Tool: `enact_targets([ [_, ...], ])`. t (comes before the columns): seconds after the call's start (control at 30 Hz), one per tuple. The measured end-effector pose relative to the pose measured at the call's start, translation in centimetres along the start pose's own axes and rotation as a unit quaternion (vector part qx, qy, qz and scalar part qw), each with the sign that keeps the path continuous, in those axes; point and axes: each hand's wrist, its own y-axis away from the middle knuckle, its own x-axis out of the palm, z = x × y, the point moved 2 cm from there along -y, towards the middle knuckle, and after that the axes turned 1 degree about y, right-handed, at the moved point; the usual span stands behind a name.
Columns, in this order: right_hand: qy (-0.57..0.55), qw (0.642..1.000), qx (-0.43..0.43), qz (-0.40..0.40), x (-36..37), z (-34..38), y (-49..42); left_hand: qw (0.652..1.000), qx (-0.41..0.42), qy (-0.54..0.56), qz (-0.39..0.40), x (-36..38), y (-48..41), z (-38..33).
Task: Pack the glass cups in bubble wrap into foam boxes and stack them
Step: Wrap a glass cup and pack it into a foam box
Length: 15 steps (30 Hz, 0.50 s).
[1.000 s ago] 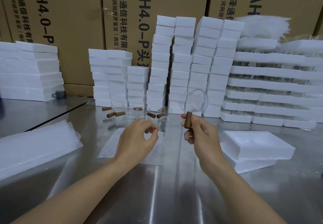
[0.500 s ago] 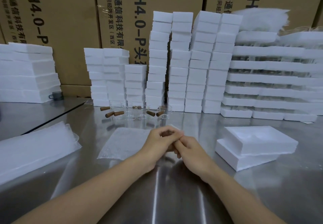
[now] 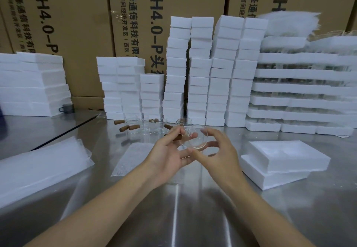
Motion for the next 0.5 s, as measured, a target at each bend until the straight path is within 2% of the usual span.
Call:
enact_targets([
  [0.13,0.025,0.997,-0.062,-0.048,-0.1,0.4,-0.1,1.0,-0.006,-0.011,0.018,-0.1,-0.2,-0.2],
  [0.33,0.107,0.98,-0.144,-0.083,-0.5,1.1,-0.1,0.984,0.029,-0.158,-0.071,-0.8,-0.2,0.1],
  [0.4,0.117,0.978,-0.153,-0.082,-0.6,1.3,-0.2,0.973,0.041,-0.214,-0.078,-0.7,-0.1,0.1],
  [0.5,0.121,0.977,-0.157,-0.074,-0.7,1.3,-0.3,0.967,0.05,-0.238,-0.076,-0.7,-0.1,0.0],
])
